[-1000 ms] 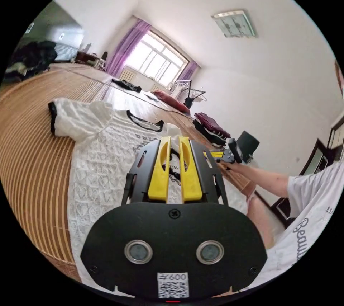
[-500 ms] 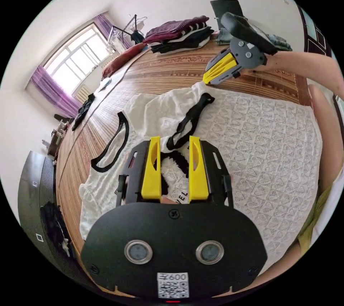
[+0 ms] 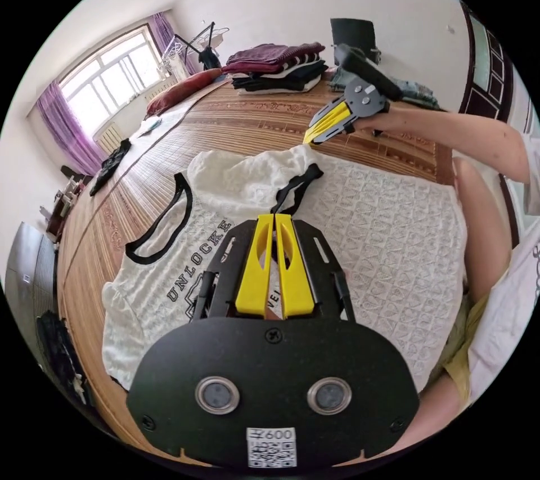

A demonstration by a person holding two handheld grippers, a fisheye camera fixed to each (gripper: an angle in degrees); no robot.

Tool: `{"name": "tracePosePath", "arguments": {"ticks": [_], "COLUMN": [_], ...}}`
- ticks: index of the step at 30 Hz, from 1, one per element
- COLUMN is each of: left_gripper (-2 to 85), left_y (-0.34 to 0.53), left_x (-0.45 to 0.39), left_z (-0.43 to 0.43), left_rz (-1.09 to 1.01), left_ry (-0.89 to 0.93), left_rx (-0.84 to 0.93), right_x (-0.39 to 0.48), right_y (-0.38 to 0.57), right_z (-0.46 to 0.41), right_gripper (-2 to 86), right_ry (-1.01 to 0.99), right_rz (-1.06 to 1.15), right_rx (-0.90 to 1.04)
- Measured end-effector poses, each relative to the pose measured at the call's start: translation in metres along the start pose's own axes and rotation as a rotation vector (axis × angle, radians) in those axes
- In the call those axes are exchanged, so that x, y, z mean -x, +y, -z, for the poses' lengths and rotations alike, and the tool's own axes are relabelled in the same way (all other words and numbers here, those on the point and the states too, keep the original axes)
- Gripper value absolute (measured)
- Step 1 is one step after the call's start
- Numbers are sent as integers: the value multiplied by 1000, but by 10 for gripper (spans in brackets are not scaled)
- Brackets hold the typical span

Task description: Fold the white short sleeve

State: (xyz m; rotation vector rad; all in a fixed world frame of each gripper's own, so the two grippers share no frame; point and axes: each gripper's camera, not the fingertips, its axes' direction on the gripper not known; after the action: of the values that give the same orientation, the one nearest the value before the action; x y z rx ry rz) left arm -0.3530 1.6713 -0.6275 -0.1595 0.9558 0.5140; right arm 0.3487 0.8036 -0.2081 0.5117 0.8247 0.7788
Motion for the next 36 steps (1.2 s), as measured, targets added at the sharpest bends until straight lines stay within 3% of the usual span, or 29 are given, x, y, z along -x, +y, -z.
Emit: {"name": "tracePosePath", "arguments": {"ticks": [6,11,15,20,23,29,32,35,36], "left_gripper": [43,88,99,111,117,55,16,7,6], "left_y": [3,-3,-4,-38,-77,-153,-153,-160,-161], "left_x": [10,46,107,186,240,353,375,377,375], "left_z": [-36,-14,17,6,-15,-70,-93,-115,-116], "left_rz": [27,66,213,379,485,761,918,878,827], "left_ry": [64,148,168,126,68,192,344,269,251], "left_rx": [83,29,-97,-83,-71,-46,-154,-11,-43], "right_x": [5,-3,-60,-139,-160,-139,-138,-131,-130], "right_y": [-15,-20,-1,33,57,64,74,81,81], "right_z": [57,123,180,205,223,282,299,318,322], "right_gripper": [-8,-8,-8,-7,-8,-9,-9,-9,-9], "right_ry": [-25,42,-176,-545,-578,-578,-643,-644,-643], "right_rz": [-22,-157,-339,-594,-719,-621,-639,-664,-666], "right_rx": [-7,-88,-335,-525,-669,-761,-797,-822,-818]}}
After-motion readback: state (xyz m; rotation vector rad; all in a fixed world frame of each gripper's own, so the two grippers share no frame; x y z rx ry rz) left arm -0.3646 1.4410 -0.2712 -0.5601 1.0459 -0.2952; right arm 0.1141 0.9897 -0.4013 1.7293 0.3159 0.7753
